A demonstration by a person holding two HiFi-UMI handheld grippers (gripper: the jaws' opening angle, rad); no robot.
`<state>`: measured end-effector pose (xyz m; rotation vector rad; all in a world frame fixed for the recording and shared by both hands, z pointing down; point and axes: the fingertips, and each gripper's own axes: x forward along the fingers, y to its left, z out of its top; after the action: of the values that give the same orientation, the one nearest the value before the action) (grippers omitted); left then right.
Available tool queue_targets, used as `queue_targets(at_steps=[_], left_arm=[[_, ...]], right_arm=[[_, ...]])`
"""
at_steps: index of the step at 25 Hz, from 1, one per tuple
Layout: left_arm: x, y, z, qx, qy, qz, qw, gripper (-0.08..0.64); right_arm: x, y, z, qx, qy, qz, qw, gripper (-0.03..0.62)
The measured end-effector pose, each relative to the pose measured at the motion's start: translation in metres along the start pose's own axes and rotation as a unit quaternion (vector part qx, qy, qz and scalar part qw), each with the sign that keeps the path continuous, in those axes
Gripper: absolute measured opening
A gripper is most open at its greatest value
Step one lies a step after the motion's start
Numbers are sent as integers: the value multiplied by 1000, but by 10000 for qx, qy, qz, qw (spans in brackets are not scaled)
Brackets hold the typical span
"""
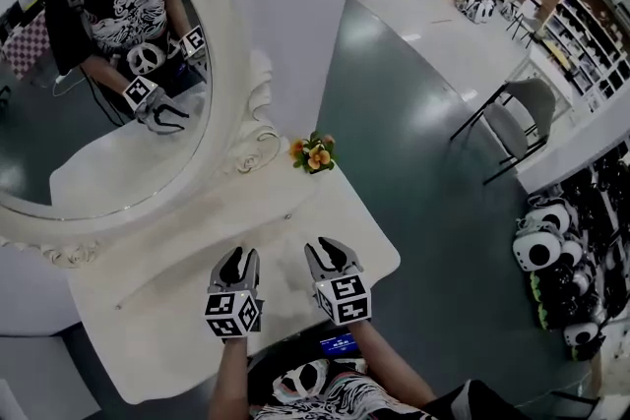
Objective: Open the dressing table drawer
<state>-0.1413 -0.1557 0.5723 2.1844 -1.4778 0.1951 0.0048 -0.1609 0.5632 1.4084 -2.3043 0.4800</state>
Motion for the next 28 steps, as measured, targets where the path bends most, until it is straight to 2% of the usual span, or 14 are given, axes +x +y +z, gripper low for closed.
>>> queue_targets(at_steps=[5,14,21,28], left_arm=[[12,8,-9,-200,113,11,9997,124],[31,16,-25,-149,433,140,9989,124],[40,21,-36,21,593,196,9980,133],[53,25,-41,-100,645,257,9975,135]], right_arm=[[20,-1,-1,-32,95,63,9999,110],[46,3,-15,-158,473,413,9979,117],[73,-2,-20,-159,569,482,9971,134],[101,2,-21,-213,668,634,9955,153]])
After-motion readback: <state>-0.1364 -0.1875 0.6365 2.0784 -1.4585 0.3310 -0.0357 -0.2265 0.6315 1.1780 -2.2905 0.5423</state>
